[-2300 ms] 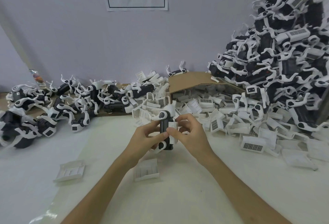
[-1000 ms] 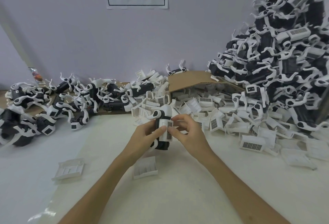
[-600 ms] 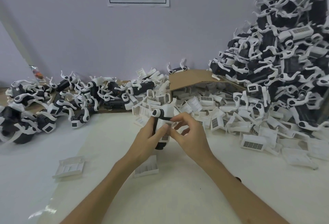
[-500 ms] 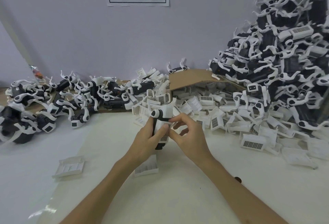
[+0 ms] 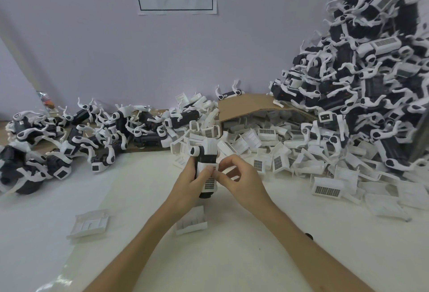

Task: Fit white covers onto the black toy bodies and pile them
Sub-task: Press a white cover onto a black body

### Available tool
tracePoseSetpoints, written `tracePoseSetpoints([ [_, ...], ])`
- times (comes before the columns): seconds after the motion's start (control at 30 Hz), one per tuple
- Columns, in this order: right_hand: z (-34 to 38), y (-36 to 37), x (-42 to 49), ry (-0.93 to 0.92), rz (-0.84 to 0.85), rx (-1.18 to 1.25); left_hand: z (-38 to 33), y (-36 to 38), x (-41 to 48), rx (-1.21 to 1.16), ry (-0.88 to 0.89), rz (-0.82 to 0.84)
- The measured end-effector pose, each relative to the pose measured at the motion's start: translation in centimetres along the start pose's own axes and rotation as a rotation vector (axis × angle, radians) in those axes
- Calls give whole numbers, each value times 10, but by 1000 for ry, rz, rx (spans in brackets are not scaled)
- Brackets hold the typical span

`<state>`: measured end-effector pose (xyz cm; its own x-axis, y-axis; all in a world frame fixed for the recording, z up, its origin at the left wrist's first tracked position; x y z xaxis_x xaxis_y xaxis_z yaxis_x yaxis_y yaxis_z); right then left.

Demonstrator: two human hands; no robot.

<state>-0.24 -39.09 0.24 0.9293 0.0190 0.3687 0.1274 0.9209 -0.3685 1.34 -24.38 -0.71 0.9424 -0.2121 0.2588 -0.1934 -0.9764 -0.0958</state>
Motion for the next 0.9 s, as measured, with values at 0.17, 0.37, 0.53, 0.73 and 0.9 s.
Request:
tracePoseSetpoints([
  [0.17, 2, 2, -1, -27, 2, 12, 1, -2, 1, -11, -13, -24],
  [0.37, 2, 2, 0, -25, 18, 19, 1, 1, -1, -5, -25, -17],
  [0.53, -4, 11, -1, 50, 137, 29, -4, 2, -2, -37, -9, -9],
  [0.73, -4, 16, -4, 79, 225, 17, -6, 2, -4, -86, -27, 28],
  [0.9, 2, 13, -6, 41, 204, 34, -5, 1, -4, -105, -18, 19],
])
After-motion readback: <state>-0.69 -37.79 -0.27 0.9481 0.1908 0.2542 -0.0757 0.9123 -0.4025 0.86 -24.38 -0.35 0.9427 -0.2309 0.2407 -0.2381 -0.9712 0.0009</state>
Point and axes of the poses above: each hand's wrist, its own x-axis towards the middle knuckle, its own y-axis out of the palm, z = x × y, the point moved 5 cm from there along x, towards the middle knuckle, and after that the axes turned 4 degrees about -x, right-handed, at the moved point
